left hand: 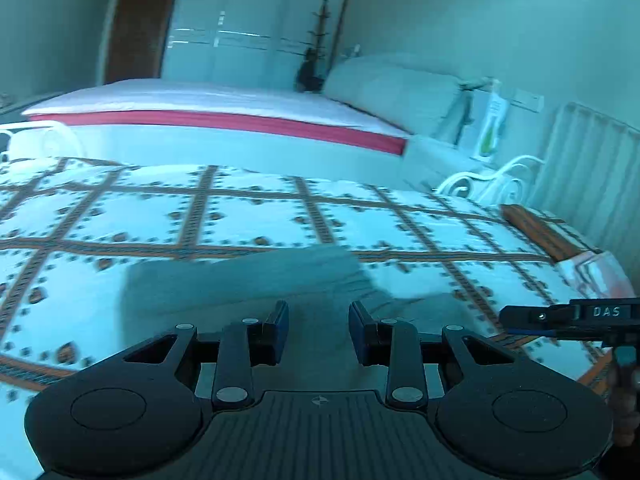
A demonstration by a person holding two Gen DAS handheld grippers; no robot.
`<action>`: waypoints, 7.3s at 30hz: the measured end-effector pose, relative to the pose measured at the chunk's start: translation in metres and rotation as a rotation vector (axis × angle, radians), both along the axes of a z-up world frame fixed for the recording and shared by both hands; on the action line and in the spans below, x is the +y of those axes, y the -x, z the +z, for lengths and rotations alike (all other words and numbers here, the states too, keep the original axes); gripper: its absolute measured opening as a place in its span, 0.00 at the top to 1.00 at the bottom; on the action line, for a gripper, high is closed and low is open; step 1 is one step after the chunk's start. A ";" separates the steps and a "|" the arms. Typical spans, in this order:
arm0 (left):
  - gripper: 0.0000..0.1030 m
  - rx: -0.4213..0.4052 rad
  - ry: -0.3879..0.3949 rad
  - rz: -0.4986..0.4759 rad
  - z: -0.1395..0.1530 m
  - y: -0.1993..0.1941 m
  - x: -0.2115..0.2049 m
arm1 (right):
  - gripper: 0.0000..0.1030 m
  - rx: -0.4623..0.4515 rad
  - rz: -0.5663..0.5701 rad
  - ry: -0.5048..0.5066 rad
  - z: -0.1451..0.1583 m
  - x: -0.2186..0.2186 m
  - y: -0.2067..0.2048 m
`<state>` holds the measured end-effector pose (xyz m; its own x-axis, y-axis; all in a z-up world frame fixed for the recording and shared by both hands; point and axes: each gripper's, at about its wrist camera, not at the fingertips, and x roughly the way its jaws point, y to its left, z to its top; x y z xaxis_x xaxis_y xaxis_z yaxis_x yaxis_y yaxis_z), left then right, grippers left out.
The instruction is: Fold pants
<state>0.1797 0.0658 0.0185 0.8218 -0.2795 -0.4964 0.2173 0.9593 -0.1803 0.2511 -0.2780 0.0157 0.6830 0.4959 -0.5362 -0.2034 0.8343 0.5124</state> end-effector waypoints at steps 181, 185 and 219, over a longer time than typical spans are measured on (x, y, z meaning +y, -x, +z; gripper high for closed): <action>0.19 0.388 0.541 -0.006 -0.117 0.002 0.065 | 0.37 0.231 -0.067 -0.313 -0.088 -0.068 0.072; 0.34 0.368 0.426 -0.015 -0.118 0.000 0.050 | 0.34 0.226 -0.025 -0.336 -0.092 -0.060 0.065; 0.27 0.107 0.057 0.155 -0.053 -0.007 0.053 | 0.54 0.036 -0.127 -0.007 -0.015 -0.045 -0.037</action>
<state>0.1867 0.1187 -0.0346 0.8004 -0.1837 -0.5706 0.0440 0.9673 -0.2498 0.2877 -0.3232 0.0011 0.7209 0.4104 -0.5585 -0.0776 0.8486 0.5234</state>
